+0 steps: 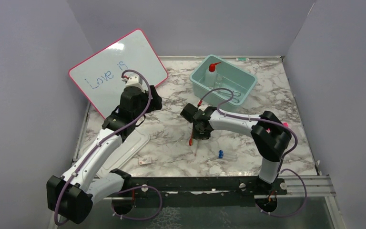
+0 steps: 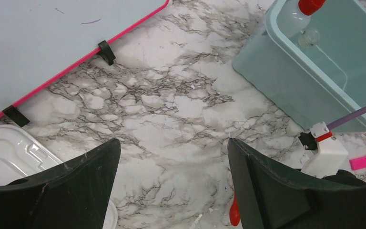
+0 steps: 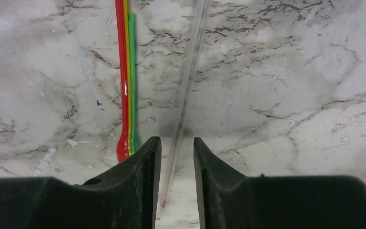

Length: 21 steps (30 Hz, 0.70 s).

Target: Organize the chemistry lab equipment

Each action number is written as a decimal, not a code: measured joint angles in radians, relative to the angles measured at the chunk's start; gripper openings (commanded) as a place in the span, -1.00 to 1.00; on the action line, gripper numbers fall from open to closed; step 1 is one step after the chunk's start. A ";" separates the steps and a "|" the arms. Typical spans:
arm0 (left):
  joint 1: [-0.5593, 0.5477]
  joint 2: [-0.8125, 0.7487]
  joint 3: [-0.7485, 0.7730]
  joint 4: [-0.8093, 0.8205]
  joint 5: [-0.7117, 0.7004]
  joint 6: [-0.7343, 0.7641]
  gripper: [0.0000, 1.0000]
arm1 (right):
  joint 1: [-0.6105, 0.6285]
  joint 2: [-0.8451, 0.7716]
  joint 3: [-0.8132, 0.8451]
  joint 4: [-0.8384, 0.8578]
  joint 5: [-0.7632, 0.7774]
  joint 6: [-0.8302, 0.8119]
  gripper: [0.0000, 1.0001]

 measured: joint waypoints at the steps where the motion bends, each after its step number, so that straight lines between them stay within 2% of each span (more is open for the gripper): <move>1: 0.000 0.000 0.000 0.000 -0.001 0.000 0.71 | 0.000 0.009 0.006 -0.003 0.003 0.003 -0.36; 10: -0.006 -0.001 0.000 0.000 -0.021 0.011 0.71 | 0.000 0.052 0.027 -0.002 0.008 0.019 -0.67; 15: -0.006 -0.001 0.000 0.000 -0.027 0.018 0.71 | 0.000 0.054 0.027 0.010 0.000 0.010 -0.94; 21: -0.006 -0.001 0.000 0.000 -0.029 0.019 0.72 | 0.000 0.044 0.022 0.028 0.009 -0.034 -0.99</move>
